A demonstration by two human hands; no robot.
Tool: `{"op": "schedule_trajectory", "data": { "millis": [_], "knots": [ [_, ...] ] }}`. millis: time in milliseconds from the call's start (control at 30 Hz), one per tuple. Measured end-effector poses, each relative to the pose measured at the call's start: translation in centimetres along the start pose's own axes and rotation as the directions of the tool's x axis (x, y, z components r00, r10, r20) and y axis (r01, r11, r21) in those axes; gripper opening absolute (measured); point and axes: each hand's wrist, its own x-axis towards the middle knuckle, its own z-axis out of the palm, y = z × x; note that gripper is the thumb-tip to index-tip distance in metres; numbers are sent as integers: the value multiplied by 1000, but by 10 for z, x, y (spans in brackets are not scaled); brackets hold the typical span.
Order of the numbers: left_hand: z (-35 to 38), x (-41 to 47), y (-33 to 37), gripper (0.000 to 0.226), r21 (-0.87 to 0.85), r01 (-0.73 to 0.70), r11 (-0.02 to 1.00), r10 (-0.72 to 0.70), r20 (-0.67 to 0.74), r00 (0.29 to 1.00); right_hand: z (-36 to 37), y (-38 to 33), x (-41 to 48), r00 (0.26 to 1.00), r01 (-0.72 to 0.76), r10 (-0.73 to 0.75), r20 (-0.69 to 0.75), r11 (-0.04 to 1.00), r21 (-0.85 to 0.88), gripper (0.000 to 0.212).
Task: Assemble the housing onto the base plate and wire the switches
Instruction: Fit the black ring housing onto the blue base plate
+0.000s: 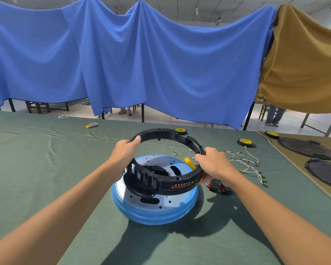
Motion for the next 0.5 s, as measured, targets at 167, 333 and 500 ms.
{"op": "schedule_trajectory", "data": {
  "millis": [167,333,500],
  "knots": [
    [-15,2,-18,56,30,64,997,-66,47,997,10,-5,-4,997,62,-49,60,971,-231,32],
    [-21,1,-29,58,77,116,990,-122,70,990,11,-14,-7,990,126,-86,107,884,-451,33],
    [-19,4,-34,59,120,91,989,-101,79,992,12,-11,-11,987,161,-116,115,820,-549,36]
  ]
}}
